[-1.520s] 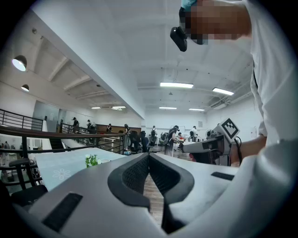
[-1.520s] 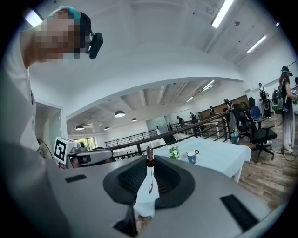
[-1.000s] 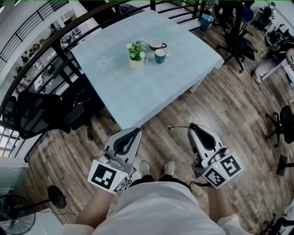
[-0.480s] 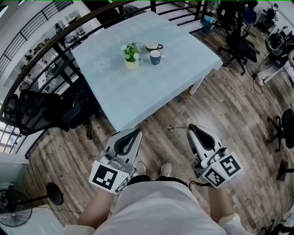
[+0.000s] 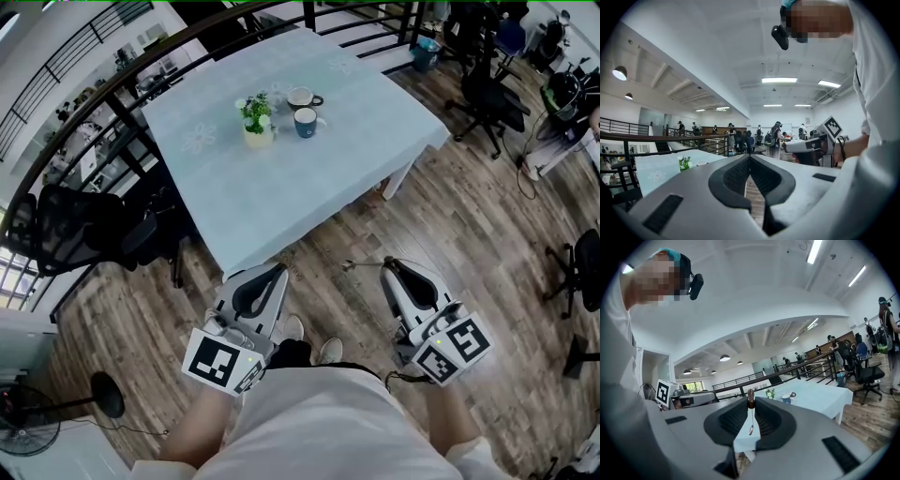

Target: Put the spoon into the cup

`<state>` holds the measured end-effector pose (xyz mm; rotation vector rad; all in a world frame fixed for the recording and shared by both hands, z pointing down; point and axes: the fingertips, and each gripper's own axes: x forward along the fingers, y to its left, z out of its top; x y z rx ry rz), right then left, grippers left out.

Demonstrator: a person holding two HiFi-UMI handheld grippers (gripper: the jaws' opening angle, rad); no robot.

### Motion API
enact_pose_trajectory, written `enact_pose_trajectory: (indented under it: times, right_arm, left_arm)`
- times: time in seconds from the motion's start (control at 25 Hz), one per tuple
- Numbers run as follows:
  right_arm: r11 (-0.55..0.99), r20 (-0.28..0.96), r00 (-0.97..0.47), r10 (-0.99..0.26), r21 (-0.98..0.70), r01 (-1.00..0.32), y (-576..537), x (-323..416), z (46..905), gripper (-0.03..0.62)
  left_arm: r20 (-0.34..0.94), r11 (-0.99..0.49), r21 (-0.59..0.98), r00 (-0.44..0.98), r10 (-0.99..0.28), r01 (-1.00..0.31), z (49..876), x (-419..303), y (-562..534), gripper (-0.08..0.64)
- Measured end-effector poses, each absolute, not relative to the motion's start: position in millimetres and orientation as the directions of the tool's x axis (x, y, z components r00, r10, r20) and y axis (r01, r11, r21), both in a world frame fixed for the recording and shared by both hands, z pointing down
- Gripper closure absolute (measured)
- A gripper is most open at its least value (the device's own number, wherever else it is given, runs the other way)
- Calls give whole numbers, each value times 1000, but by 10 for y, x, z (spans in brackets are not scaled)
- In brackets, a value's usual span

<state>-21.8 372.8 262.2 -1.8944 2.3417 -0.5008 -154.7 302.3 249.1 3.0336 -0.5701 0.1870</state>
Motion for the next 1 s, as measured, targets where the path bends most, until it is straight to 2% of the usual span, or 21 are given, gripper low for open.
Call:
enact_pose_trajectory:
  times: [0.48, 1.0]
  right_arm:
    - [170, 161, -224, -961, -294, -940, 3301, 113, 2745, 535]
    - [158, 198, -223, -955, -298, -941, 2164, 386, 2962, 535]
  left_arm:
    - [122, -929, 45, 925, -359, -366, 2633, -1234, 2559, 541]
    - [138, -930, 80, 928, -346, -359, 2890, -933, 1408, 541]
